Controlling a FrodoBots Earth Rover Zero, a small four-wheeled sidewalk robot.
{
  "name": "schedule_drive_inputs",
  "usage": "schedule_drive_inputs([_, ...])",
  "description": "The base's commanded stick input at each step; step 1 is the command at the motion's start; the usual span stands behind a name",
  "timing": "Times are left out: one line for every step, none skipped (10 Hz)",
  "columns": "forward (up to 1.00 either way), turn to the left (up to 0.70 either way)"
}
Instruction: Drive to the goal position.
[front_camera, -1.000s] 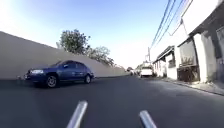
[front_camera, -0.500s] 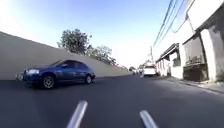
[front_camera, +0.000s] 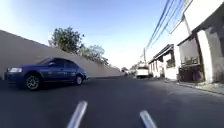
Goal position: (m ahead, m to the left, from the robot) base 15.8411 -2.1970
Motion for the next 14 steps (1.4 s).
schedule_drive_inputs([0.85, -0.34])
schedule_drive_inputs([0.85, -0.34])
schedule_drive_inputs([0.85, -0.34])
schedule_drive_inputs([0.85, -0.34])
schedule_drive_inputs([0.85, -0.34])
schedule_drive_inputs([0.85, -0.34])
schedule_drive_inputs([0.85, -0.22])
schedule_drive_inputs([0.85, 0.00])
schedule_drive_inputs([0.85, 0.00])
schedule_drive_inputs([0.85, 0.00])
schedule_drive_inputs([0.85, 0.00])
schedule_drive_inputs([0.85, 0.00])
schedule_drive_inputs([0.85, 0.00])
schedule_drive_inputs([0.85, 0.00])
